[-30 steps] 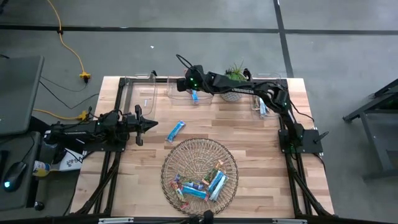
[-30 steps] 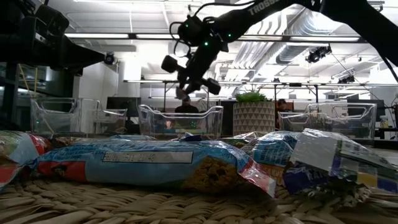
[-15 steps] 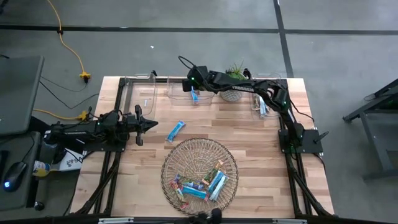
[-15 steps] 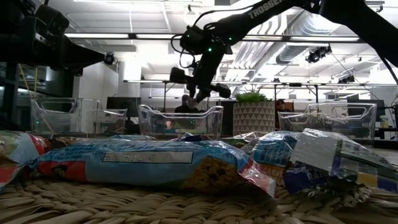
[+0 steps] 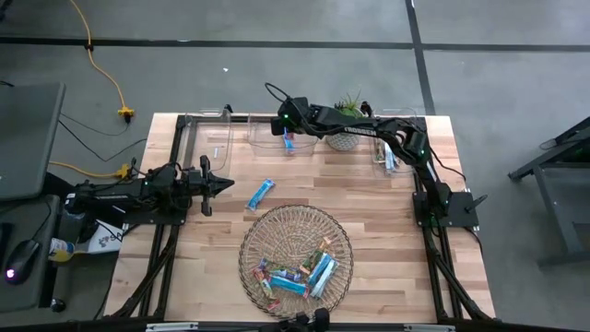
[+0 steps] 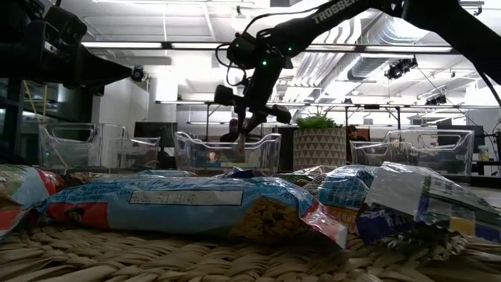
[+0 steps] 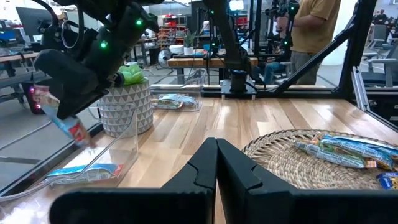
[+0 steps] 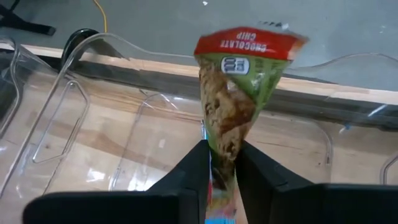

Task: Pick and place Granola Bars by type
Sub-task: Put the red granola bar into the middle transparent bin, then put the blue granola bar into the left transparent bin

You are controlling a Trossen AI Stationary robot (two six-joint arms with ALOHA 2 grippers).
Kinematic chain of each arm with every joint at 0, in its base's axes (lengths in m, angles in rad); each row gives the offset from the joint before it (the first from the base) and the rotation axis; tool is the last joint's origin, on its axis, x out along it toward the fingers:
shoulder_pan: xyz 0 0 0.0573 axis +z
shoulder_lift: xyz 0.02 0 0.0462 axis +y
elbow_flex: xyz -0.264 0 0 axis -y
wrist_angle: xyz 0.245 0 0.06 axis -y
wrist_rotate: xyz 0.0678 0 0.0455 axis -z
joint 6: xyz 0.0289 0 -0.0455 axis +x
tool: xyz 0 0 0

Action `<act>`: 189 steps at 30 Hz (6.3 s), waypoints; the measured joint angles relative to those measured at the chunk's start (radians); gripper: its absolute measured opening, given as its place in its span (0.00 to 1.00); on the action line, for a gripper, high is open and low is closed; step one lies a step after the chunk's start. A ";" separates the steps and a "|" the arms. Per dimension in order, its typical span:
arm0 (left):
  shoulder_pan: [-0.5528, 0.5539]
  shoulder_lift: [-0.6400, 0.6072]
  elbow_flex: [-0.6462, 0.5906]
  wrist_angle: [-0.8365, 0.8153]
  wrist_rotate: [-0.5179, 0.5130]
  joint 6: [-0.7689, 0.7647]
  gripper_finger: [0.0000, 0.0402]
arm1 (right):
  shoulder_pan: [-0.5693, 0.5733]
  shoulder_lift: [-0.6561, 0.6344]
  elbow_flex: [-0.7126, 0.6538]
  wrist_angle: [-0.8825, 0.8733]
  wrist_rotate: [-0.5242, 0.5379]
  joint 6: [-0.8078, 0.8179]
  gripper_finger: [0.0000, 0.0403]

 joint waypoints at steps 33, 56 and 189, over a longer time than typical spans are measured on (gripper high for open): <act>0.000 0.000 0.000 0.000 0.000 0.000 0.01 | 0.079 -0.001 0.000 0.720 -0.833 -0.263 0.32; 0.000 0.000 0.000 0.000 0.000 0.000 0.01 | 0.272 -0.002 0.000 0.349 -1.057 -0.906 0.32; 0.000 0.000 0.000 0.000 0.000 0.000 0.01 | 0.162 -0.006 0.102 0.922 -0.488 -0.758 0.08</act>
